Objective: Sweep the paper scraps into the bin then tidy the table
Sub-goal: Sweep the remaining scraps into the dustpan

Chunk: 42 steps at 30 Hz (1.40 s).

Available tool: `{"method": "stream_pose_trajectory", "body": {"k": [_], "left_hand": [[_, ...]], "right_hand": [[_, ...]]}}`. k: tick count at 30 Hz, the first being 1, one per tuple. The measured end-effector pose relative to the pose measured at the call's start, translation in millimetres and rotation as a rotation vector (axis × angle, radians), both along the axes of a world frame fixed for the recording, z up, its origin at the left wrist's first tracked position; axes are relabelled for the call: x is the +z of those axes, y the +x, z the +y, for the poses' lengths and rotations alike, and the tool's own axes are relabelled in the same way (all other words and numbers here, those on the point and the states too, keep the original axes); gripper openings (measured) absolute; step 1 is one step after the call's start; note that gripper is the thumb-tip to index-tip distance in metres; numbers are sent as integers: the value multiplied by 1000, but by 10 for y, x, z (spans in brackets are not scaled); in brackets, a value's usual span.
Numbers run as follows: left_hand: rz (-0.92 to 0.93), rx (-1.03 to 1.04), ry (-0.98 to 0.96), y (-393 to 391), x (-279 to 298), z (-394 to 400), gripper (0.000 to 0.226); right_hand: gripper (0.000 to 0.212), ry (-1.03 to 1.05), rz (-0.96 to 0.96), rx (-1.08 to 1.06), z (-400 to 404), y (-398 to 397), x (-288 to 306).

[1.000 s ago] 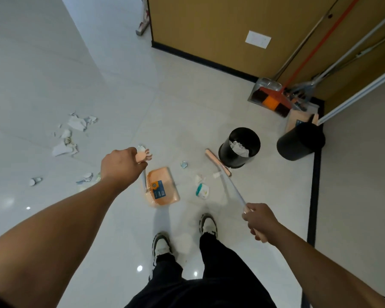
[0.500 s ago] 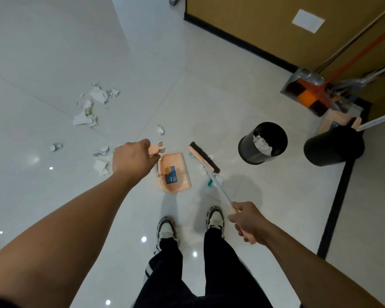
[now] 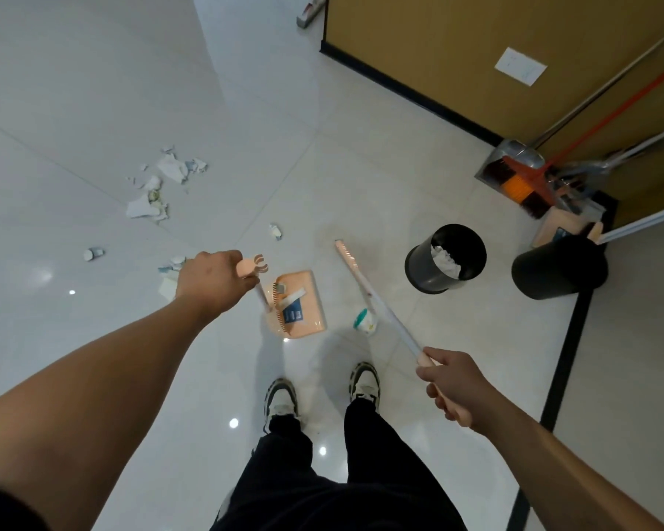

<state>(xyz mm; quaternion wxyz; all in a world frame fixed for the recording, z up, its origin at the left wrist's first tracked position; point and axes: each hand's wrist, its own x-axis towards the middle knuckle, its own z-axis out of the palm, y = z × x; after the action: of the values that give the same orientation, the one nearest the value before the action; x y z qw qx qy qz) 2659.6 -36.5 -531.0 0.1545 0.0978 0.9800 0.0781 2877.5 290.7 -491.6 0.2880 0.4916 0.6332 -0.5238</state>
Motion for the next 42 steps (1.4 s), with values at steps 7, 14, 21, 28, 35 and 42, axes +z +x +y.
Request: {"method": "stream_pose_trajectory", "body": {"k": [7, 14, 21, 28, 35, 42], "left_hand": [[-85, 7, 41, -53, 90, -444, 33], [12, -42, 1, 82, -41, -621, 31], [23, 82, 76, -16, 122, -937, 35], [17, 451, 126, 61, 214, -1628, 32], [-15, 808, 114, 234, 294, -2274, 35], [44, 1024, -73, 469, 334, -2800, 41]], "right_hand": [[1, 4, -66, -197, -248, 86, -222], [4, -340, -30, -402, -731, -46, -121], [15, -318, 56, -20, -1058, -582, 274], [7, -14, 125, 239, -1432, -1408, 227], [9, 14, 92, 364, -1695, -2533, -172], [13, -133, 11, 456, -2406, -2905, -294]]}}
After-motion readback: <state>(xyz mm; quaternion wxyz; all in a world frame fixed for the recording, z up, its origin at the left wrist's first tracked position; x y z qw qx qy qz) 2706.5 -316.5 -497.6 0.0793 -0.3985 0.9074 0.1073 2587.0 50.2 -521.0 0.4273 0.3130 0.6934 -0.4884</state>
